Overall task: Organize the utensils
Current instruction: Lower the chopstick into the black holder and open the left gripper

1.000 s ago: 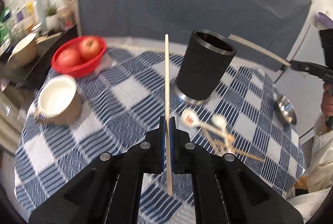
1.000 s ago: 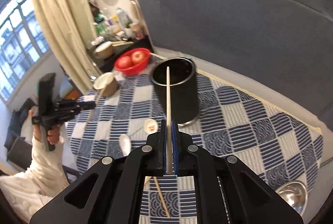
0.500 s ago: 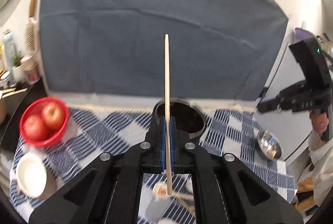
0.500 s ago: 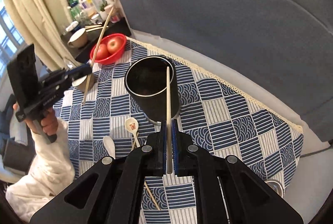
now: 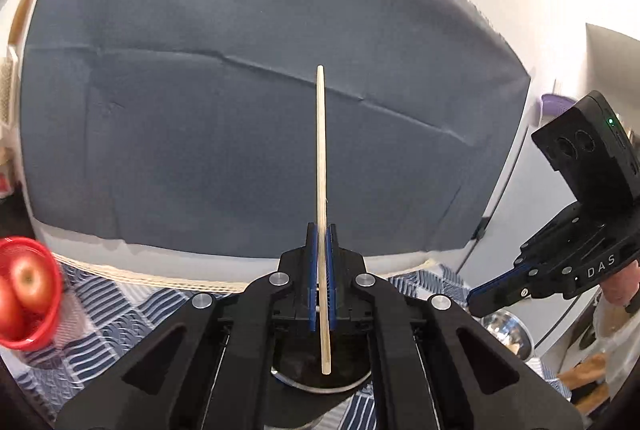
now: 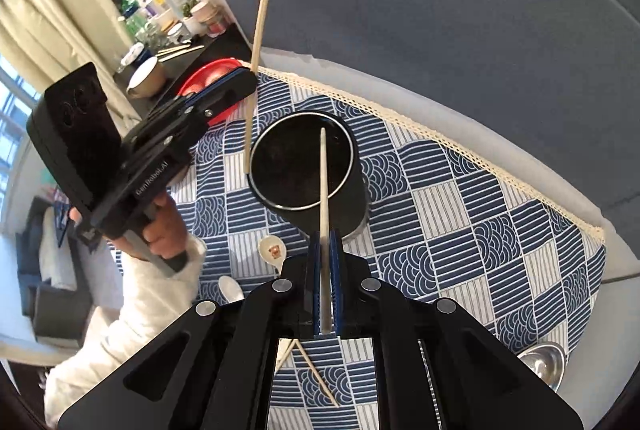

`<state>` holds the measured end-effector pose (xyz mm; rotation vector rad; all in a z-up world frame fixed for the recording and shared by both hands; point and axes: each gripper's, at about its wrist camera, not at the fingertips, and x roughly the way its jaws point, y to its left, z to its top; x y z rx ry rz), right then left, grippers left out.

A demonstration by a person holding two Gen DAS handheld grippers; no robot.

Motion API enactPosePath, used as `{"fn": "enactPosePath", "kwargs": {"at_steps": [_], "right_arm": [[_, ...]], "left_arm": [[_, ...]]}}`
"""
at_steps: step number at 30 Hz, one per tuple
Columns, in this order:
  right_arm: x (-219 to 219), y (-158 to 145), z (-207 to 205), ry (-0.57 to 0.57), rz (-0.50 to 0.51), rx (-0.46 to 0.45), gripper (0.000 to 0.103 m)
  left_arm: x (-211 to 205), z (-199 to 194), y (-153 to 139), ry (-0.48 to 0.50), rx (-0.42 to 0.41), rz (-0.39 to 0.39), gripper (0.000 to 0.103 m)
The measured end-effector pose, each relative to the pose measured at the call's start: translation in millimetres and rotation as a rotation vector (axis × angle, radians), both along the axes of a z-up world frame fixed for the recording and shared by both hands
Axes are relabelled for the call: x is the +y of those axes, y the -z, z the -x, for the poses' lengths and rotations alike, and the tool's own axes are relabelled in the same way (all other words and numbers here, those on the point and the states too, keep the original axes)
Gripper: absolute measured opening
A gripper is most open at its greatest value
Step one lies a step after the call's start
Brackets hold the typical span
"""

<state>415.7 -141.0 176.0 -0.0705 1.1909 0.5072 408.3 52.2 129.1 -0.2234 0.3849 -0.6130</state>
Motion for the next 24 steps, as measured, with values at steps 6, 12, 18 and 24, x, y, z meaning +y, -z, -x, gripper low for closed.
{"fn": "enactPosePath", "kwargs": {"at_steps": [6, 12, 18, 24], "right_arm": [[7.0, 13.0, -20.7, 0.011, -0.028, 0.045, 0.005], [12.8, 28.0, -40.0, 0.017, -0.082, 0.069, 0.005], [8.7, 25.1, -42.2, 0.017, -0.116, 0.015, 0.020], [-10.2, 13.4, -29.5, 0.025, -0.114, -0.068, 0.052]], "left_arm": [[-7.0, -9.6, 27.5, -0.025, 0.014, -0.041, 0.004], [-8.0, -1.8, 39.4, -0.036, 0.023, -0.108, 0.004], [1.3, 14.0, 37.0, -0.058, 0.015, -0.146, 0.015], [6.4, 30.3, 30.1, -0.074, 0.007, -0.159, 0.048]]}}
